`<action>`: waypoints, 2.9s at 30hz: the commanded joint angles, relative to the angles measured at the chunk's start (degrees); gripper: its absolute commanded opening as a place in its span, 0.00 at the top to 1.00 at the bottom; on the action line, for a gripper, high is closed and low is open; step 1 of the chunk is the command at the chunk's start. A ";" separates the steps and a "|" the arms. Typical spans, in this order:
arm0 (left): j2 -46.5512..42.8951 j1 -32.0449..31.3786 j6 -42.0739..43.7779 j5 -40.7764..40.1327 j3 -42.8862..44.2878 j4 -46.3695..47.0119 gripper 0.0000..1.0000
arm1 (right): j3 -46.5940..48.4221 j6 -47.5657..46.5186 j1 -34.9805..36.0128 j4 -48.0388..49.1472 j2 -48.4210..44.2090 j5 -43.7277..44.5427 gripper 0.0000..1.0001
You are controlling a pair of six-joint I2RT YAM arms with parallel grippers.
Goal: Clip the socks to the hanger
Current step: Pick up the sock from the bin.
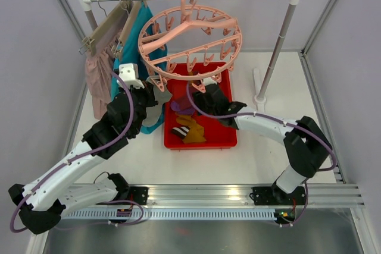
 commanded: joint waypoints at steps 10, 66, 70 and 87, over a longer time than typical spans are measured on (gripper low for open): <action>-0.22 0.42 1.28 4.18 2.90 1.61 0.95 | 23.29 14.65 -9.30 -7.31 21.08 3.03 0.33; -1.36 0.42 1.89 7.78 2.64 2.83 0.93 | 0.09 14.91 -6.31 -6.86 0.17 -0.93 0.31; -1.80 0.42 1.80 7.96 2.38 3.01 0.93 | 3.95 17.20 -6.49 -8.53 4.55 3.19 0.31; -2.33 0.42 2.16 8.40 2.12 3.01 0.91 | 22.33 20.28 -9.83 -18.29 20.91 8.74 0.29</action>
